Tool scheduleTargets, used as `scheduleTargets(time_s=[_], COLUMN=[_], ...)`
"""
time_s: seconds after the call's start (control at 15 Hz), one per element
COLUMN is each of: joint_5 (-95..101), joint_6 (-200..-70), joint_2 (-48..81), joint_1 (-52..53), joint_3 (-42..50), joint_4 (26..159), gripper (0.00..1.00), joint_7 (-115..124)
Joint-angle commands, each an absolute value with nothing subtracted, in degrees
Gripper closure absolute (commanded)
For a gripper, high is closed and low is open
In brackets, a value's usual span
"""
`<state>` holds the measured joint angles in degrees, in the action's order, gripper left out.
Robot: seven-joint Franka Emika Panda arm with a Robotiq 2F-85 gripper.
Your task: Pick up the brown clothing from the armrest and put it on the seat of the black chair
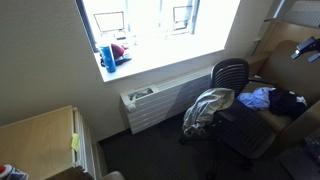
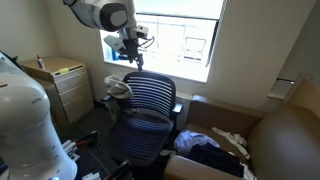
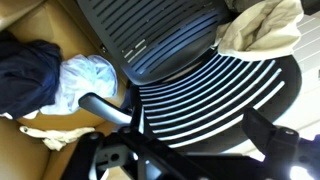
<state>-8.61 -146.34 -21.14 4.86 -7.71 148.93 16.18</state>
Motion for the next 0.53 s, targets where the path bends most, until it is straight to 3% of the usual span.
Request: scheduleTargets(time_s=[0.0, 0.2, 0.47], joint_5=[-18.17, -32.75, -48.93], joint_6=[-147.93, -144.13, -136.01], joint_2=[-11.61, -3.36, 5.32], joint_1=[7.24, 9.69, 9.1], joint_3=[-0.74, 2.4, -2.29], joint_4=[149.36, 144.58, 136.73], gripper=[0.0, 0.0, 0.0], joint_7=[7.07, -5.23, -14.54])
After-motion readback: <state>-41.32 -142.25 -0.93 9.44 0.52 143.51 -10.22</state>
